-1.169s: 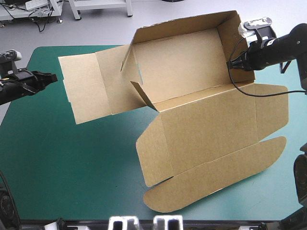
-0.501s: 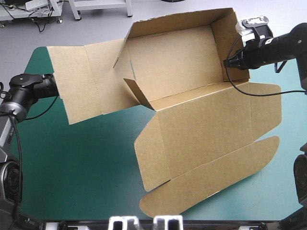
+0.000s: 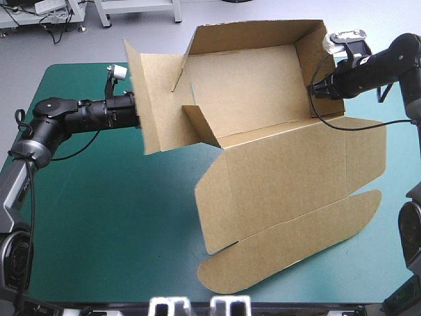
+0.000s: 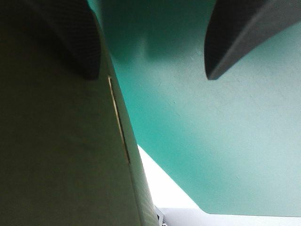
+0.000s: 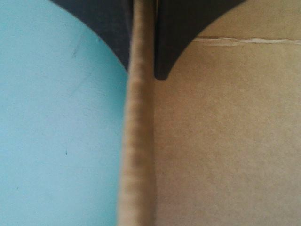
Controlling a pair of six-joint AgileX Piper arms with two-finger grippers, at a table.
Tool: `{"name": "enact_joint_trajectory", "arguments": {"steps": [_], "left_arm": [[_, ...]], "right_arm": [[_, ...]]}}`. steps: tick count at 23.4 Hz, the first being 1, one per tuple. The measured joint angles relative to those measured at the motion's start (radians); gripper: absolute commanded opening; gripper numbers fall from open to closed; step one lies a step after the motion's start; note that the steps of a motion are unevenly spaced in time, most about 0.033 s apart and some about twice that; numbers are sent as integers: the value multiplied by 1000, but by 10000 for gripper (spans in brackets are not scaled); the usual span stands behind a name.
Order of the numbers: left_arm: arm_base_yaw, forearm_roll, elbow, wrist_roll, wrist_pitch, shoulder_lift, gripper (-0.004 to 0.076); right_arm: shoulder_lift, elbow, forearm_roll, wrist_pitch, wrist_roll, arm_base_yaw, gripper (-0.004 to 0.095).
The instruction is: Fold the box
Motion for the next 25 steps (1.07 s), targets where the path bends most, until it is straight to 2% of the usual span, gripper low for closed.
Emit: {"name": "enact_joint_trajectory", "arguments": {"steps": [8, 16, 21, 24, 25], "left_arm": [[0, -51, -1, -2, -8, -43, 462], [-5, -79, -7, -29, 4, -44, 462], [-5, -88, -8, -31, 4, -44, 463], [-5, -101, -9, -37, 4, -44, 468], [-8, -101, -9, -37, 4, -44, 474]], "right_arm": [[11, 0, 14, 1, 6, 3, -18], [27, 0, -27, -20, 12, 14, -18], [28, 0, 4, -28, 16, 27, -18], [28, 0, -32, -37, 40, 68, -18], [28, 0, -83, -50, 63, 103, -18]]}}
